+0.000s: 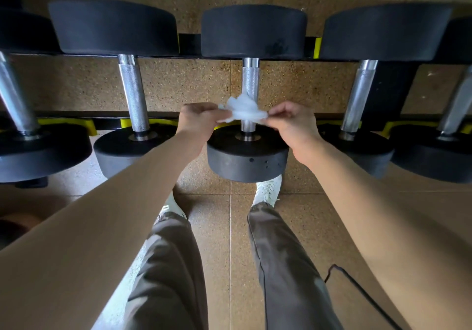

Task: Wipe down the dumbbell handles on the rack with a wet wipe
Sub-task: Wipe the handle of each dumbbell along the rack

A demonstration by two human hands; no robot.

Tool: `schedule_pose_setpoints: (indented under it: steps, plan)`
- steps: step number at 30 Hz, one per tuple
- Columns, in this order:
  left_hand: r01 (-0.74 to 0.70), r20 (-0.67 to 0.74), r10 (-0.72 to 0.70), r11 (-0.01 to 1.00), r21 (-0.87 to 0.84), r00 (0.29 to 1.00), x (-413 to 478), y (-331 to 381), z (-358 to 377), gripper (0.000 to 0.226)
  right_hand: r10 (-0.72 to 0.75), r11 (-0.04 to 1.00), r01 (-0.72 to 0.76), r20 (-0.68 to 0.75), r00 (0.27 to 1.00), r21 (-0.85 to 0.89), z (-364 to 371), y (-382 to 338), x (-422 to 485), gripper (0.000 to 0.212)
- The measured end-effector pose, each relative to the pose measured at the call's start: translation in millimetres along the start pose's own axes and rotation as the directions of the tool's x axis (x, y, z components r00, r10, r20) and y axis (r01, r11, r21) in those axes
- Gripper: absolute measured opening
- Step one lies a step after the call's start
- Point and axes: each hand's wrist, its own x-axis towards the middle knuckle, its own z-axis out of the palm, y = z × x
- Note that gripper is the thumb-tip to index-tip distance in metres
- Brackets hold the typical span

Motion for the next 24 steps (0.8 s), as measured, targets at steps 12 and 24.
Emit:
schedule_pose_setpoints:
  steps: [12,24]
  plan:
    - [-0.204,0.080,0.187,0.889,0.411,0.979,2,34,10,0.013,-0.146,0.962,0.146,0.015,0.989,-0.230,-4,-31,6,0.015]
    - [-0.088,-0.057,0.094,0.991,0.098,0.994,12,42,11,0.024,0.104,0.984,-0.078,-0.161,0.981,0.162,6,-39,13,0.013]
